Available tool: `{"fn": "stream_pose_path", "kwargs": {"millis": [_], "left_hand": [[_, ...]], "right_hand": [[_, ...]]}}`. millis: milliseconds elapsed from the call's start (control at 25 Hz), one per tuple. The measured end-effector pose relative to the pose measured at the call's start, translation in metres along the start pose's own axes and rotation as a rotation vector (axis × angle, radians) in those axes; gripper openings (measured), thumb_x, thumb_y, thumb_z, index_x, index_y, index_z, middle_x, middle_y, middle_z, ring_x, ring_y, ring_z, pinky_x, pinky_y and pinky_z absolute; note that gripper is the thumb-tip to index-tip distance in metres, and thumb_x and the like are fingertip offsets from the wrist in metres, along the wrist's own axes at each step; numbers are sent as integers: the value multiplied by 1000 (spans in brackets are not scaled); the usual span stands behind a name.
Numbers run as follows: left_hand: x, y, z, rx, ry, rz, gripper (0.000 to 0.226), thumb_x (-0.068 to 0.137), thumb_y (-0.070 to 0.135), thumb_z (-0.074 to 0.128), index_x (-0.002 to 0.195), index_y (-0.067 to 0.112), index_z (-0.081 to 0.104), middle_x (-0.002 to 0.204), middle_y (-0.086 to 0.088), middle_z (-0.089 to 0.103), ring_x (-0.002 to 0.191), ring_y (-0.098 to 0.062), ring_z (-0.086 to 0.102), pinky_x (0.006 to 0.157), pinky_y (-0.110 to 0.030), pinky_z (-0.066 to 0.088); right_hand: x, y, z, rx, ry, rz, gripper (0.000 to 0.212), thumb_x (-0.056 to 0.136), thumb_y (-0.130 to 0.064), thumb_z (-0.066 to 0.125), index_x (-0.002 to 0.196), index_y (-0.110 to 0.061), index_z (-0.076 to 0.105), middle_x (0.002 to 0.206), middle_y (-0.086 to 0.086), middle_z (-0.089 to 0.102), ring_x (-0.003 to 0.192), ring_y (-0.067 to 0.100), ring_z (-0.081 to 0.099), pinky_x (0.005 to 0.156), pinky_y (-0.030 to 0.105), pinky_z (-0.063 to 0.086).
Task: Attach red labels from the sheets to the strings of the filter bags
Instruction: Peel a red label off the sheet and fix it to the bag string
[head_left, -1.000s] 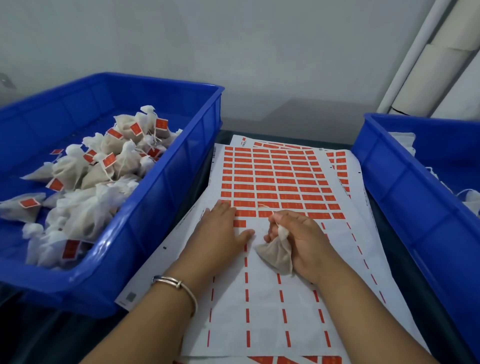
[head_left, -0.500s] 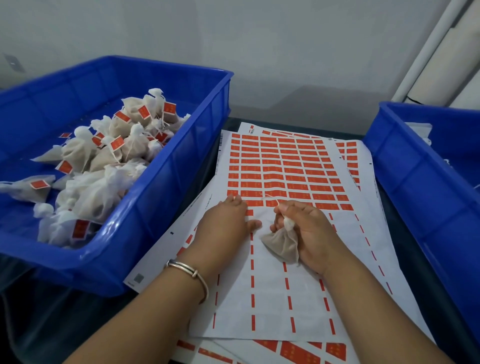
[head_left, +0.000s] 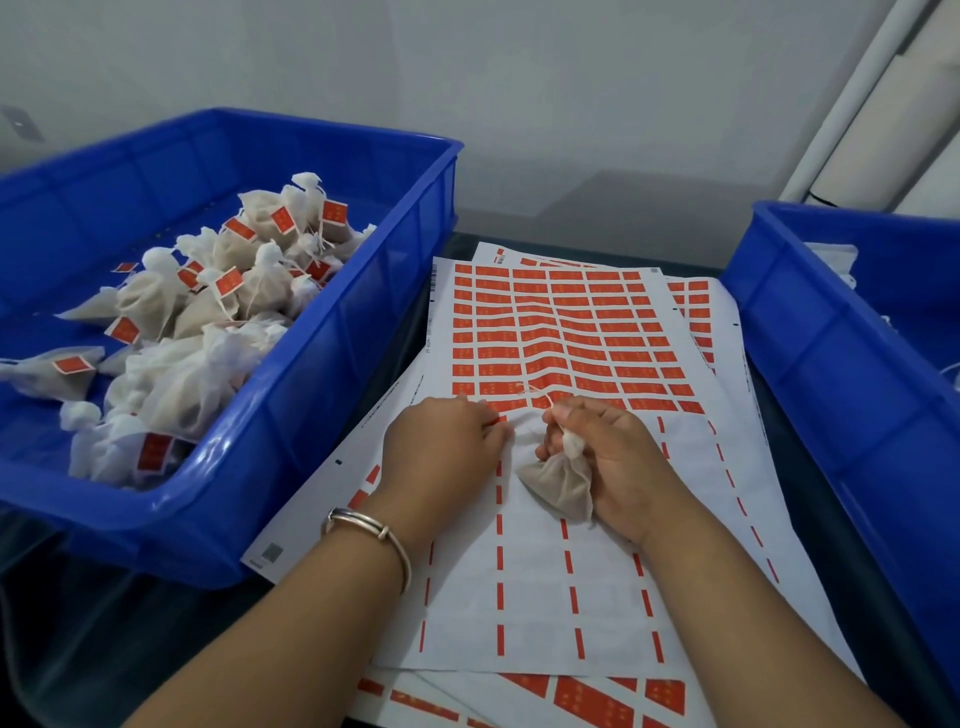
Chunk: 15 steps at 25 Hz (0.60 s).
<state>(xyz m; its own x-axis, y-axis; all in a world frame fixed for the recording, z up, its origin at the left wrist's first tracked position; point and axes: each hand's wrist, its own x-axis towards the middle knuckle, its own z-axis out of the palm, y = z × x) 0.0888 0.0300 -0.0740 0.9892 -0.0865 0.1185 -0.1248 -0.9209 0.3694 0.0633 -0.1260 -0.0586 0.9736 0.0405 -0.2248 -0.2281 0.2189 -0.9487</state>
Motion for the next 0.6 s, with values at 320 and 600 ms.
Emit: {"fn": "stream_pose_path", "kwargs": {"millis": [320,600], "left_hand": [[4,-5,-2,-120,91,-83,21,91,37,54,97,27,71,97,7,70,64,-5,48,57,-15,31],[14,-12,-7,-279,117,-195,8,90,35,56,97,31,56,90,15,50,65,-2,47,56,-12,33]], "right_hand": [[-5,-3,3,-43,-8,-15,23,89,-24,61,74,-33,76,81,-10,72,72,10,70,66,23,53],[-11,-7,5,-63,-43,-54,10,77,-30,68,72,-30,76,69,-8,67,66,11,65,66,24,53]]}}
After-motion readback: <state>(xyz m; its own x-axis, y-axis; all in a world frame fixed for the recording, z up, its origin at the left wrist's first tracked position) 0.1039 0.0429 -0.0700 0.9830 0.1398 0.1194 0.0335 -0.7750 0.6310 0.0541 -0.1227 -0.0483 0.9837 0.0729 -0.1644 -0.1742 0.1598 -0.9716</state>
